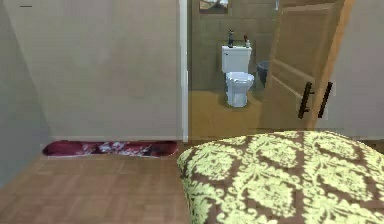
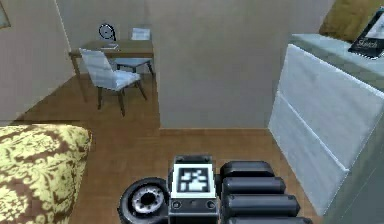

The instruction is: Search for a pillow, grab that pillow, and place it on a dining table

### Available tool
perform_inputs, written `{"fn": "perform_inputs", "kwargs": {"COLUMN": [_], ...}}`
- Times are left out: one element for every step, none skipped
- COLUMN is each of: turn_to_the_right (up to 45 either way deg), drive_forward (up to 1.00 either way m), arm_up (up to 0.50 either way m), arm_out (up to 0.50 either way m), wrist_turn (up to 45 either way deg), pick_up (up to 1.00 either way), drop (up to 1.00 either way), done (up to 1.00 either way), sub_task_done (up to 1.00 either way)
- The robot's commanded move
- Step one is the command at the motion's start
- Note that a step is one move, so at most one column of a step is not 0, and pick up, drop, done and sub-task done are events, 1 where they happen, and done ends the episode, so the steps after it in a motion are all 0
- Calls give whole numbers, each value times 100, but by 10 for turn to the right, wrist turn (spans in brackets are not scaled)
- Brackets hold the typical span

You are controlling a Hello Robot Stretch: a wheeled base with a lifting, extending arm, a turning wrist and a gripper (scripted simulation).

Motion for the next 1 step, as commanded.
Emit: {"fn": "perform_inputs", "kwargs": {"turn_to_the_right": [0], "drive_forward": [20], "arm_up": [0], "arm_out": [0], "wrist_turn": [0], "pick_up": [0], "drop": [0], "done": [0], "sub_task_done": [0]}}
